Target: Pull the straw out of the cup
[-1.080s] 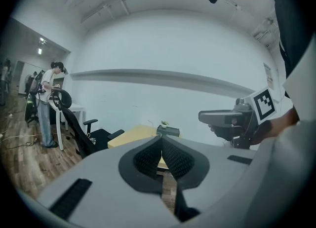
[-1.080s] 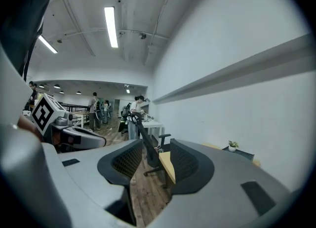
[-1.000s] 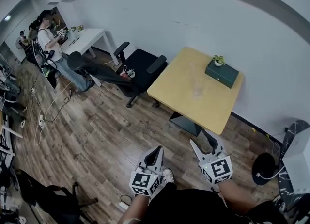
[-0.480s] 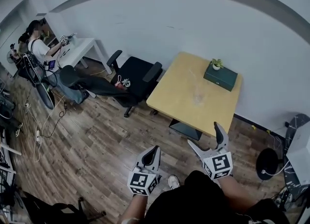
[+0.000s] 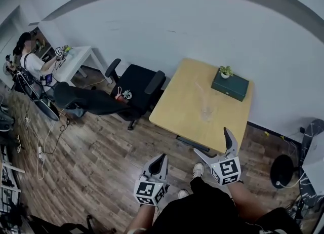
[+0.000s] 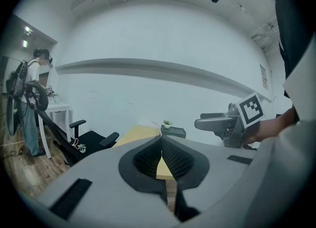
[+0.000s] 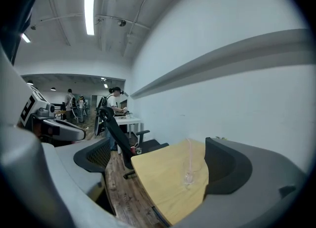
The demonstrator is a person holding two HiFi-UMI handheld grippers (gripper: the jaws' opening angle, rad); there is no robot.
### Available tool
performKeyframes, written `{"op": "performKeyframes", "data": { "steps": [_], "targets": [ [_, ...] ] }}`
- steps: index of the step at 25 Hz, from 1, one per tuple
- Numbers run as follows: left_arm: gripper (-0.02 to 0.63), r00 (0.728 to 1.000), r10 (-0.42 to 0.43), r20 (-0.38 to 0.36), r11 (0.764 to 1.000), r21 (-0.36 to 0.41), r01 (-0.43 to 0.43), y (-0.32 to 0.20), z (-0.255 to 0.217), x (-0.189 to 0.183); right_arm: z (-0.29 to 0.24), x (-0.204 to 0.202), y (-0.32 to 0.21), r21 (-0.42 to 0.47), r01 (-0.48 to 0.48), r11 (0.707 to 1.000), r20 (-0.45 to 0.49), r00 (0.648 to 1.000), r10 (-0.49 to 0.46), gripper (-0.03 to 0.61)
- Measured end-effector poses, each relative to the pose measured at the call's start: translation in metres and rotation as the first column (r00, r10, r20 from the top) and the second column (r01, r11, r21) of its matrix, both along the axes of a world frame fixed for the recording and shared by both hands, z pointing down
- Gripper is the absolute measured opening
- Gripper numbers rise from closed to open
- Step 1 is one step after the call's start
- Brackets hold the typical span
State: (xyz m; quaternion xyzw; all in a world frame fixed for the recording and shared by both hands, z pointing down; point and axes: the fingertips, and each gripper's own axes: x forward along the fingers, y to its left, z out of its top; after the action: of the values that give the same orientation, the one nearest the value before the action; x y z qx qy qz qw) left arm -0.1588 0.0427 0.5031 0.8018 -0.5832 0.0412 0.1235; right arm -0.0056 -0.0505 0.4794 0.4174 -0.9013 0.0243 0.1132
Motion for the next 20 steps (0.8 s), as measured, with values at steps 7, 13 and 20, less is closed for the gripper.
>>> {"op": "performKeyframes", "data": {
  "steps": [7,13,20],
  "targets": [
    [0.019,1.000,0.018,0.022,1.000,-0.006,-0.017,-0.069,-0.003,0.005,0.014,0.006,-0.069,-0.023,-0.008,1.000,-0.020,1.000,0.008,0.597],
    [0.018,0.999,0.024,0.037,1.000,-0.020,-0.023,-0.112,-0.004,0.013,0.031,0.014,-0.116,-0.063,-0.004,0.998,-0.024,1.000,0.003,0.597],
    [0.019,0.999,0.007,0.048,1.000,-0.030,-0.005,-0.153,0.000,0.019,0.046,0.017,-0.160,-0.098,0.027,0.995,-0.045,0.998,-0.032,0.595]
  ]
}}
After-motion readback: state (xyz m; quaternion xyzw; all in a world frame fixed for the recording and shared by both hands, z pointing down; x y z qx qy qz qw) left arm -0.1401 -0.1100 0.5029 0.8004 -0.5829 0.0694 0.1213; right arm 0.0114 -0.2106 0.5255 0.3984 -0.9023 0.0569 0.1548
